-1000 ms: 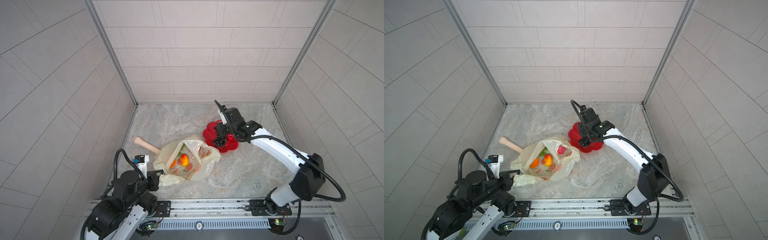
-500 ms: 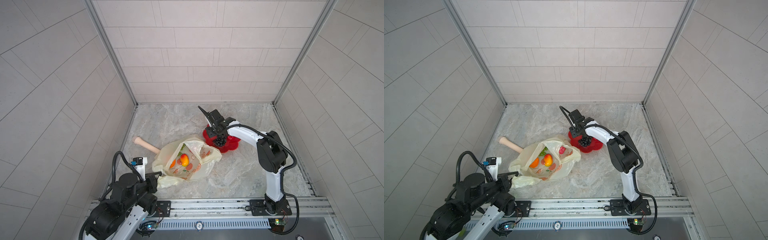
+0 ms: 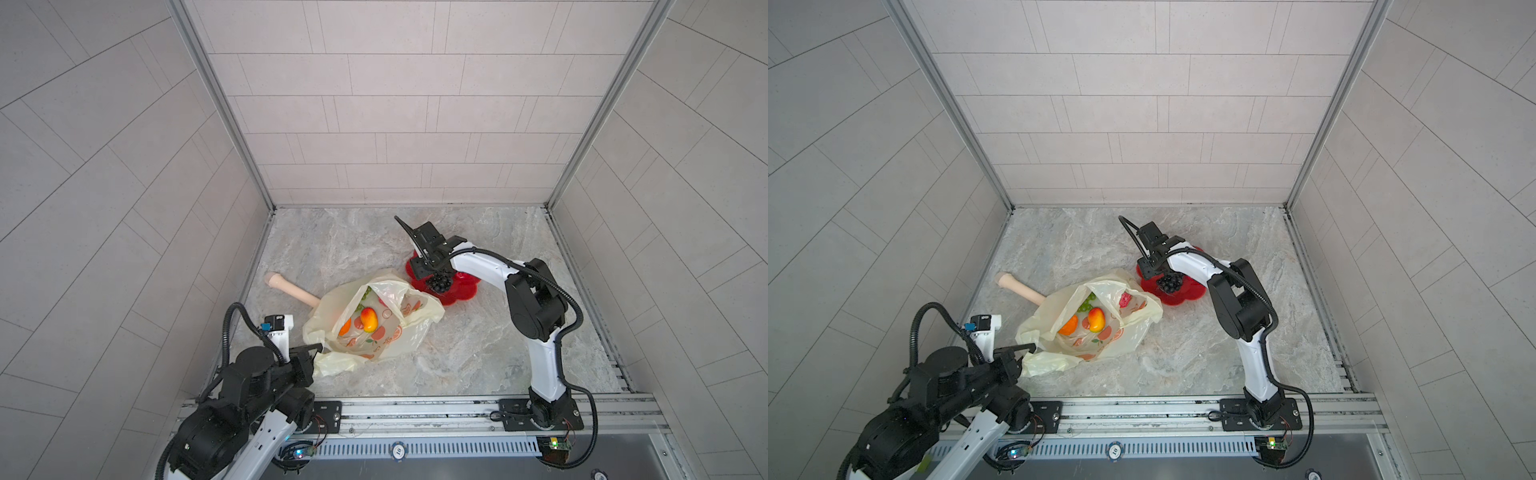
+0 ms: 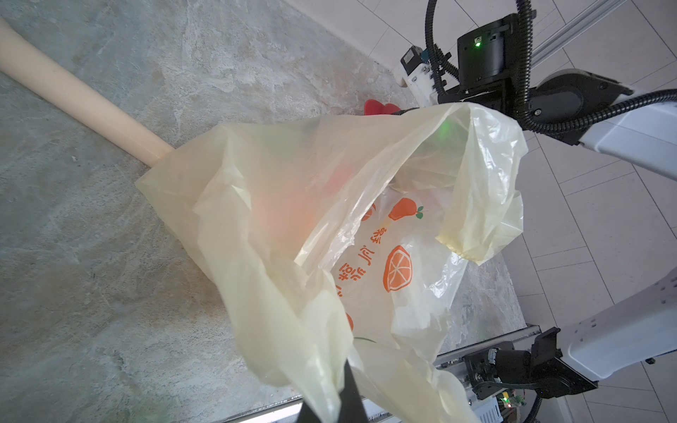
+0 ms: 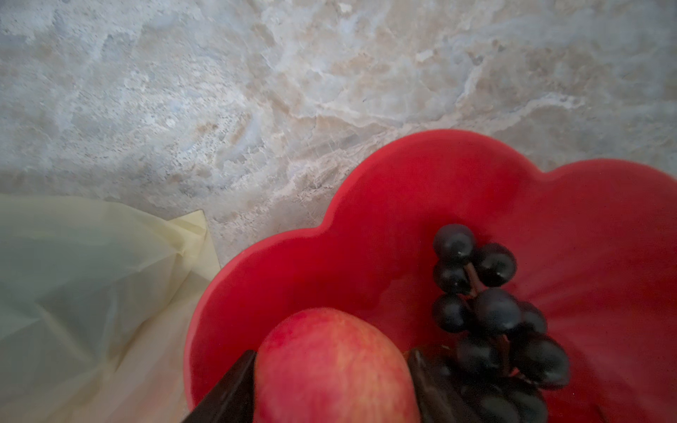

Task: Take fruits out of the plastic bag
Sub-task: Place the fake fruit on the plate.

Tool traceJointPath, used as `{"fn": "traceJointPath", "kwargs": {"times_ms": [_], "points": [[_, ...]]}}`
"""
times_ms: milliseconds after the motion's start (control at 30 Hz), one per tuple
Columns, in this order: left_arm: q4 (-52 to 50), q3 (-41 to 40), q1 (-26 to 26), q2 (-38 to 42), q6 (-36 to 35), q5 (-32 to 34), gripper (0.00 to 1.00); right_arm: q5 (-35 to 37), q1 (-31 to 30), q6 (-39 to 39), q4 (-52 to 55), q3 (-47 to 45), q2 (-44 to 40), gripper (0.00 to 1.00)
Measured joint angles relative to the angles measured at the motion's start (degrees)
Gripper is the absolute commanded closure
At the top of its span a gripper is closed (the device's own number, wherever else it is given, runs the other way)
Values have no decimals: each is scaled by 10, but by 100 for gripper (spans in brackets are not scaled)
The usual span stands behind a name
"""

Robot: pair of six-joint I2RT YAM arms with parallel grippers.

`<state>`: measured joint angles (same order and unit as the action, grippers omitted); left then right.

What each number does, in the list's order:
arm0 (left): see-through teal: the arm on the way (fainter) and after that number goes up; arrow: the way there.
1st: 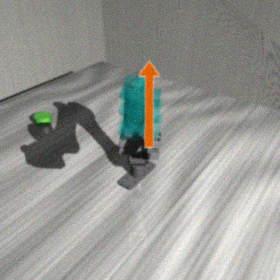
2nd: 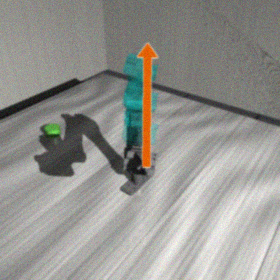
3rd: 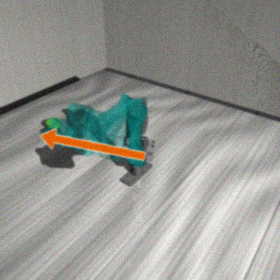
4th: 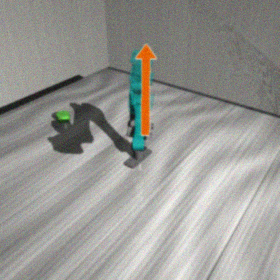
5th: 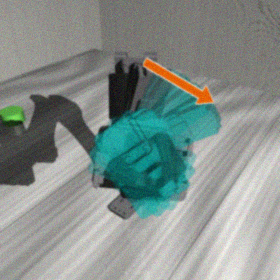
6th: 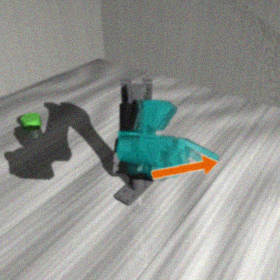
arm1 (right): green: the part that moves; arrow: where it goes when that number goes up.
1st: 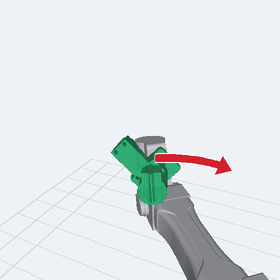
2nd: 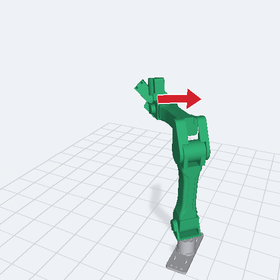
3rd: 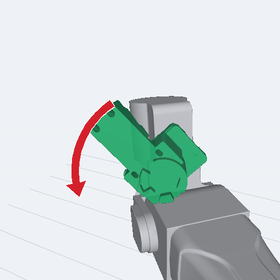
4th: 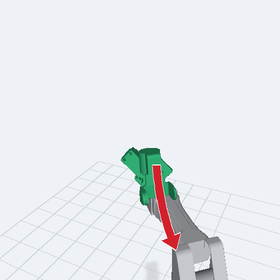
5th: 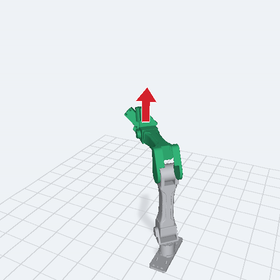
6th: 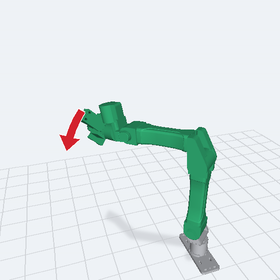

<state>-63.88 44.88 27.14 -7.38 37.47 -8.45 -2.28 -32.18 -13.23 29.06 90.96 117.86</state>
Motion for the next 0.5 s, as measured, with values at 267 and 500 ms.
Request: {"fn": "traceJointPath", "kwargs": {"times_ms": [267,500], "points": [[0,10,0,-4,-1,0,97,6,0,-3,13,1,-34,31],[1,21,0,-15,-6,-1,97,13,0,-6,26,1,-146,37]]}}
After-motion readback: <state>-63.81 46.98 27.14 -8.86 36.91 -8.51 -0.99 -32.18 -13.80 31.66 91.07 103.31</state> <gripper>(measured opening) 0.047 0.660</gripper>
